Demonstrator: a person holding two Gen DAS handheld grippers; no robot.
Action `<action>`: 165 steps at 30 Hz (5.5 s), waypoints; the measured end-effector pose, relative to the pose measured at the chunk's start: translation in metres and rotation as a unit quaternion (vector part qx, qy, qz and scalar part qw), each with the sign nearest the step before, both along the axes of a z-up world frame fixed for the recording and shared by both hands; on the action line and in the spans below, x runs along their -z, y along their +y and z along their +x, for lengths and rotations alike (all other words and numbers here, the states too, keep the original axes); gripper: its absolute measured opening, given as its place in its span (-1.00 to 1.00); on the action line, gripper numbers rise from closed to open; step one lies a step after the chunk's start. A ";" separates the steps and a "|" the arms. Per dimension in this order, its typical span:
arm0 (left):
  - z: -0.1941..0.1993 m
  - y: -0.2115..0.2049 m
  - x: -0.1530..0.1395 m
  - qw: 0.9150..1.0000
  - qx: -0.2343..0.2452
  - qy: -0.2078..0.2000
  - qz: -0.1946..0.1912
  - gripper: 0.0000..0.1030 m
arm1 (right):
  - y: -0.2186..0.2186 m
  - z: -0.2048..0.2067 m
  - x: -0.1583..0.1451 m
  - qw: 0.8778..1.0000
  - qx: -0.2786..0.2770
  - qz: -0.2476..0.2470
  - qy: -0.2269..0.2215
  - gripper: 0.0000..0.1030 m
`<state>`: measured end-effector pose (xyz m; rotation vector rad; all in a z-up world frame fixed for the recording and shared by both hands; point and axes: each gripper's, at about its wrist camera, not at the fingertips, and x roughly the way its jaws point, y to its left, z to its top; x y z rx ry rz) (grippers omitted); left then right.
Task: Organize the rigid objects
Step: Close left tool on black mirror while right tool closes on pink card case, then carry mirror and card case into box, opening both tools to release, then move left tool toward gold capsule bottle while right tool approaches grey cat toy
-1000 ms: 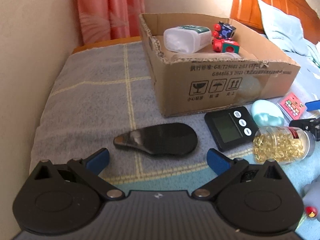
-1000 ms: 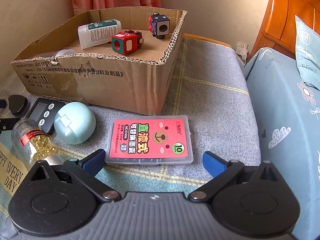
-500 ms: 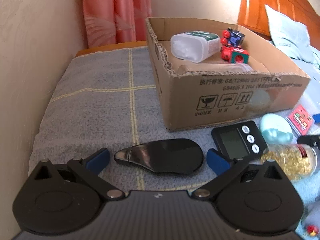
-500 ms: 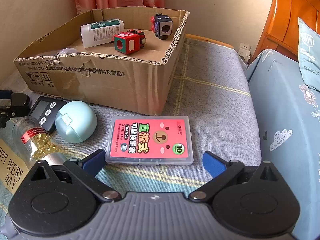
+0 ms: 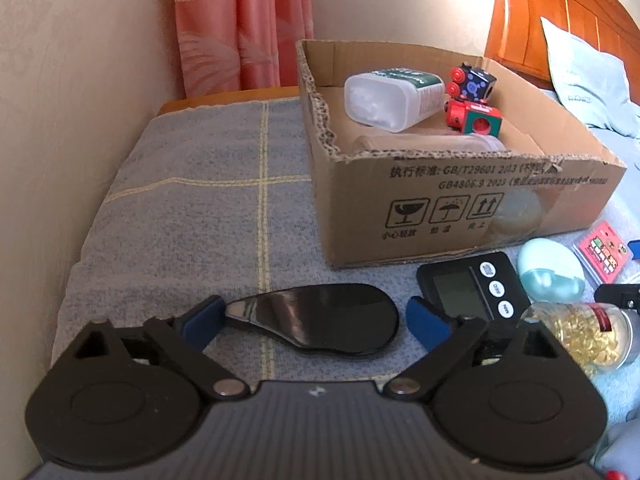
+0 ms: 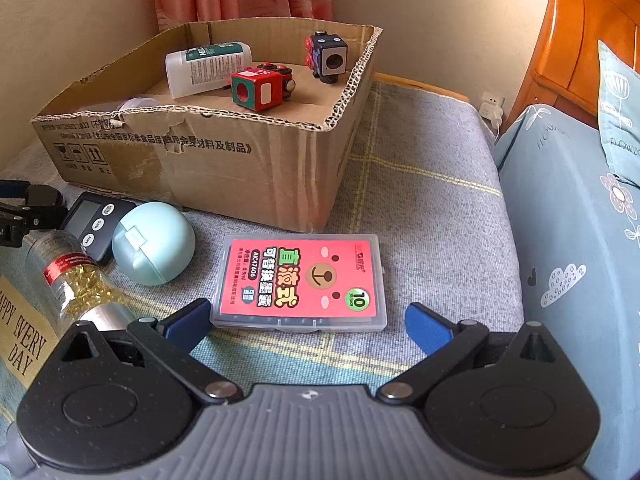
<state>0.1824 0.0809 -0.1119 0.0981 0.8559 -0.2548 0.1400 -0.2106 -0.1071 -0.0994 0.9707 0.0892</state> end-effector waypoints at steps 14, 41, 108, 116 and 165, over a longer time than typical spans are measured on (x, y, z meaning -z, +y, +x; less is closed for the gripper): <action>-0.017 0.000 -0.002 1.000 -0.018 0.007 -0.008 0.74 | -0.001 0.007 0.002 1.000 -0.025 0.001 -0.019 1.00; -0.017 0.000 -0.002 1.000 -0.006 0.011 0.001 0.79 | 0.006 0.018 0.005 0.999 -0.037 -0.001 -0.026 0.98; -0.018 -0.011 -0.098 0.994 -0.015 -0.111 -0.001 0.99 | 0.046 0.069 -0.110 0.990 -0.113 0.001 -0.090 0.83; -0.042 0.004 -0.094 0.992 -0.043 -0.119 0.030 0.99 | 0.074 0.098 -0.097 0.993 -0.085 -0.049 -0.070 1.00; -0.101 -0.061 -0.046 0.997 0.080 -0.016 -0.005 0.99 | 0.045 -0.093 -0.002 0.995 -0.100 -0.013 0.006 1.00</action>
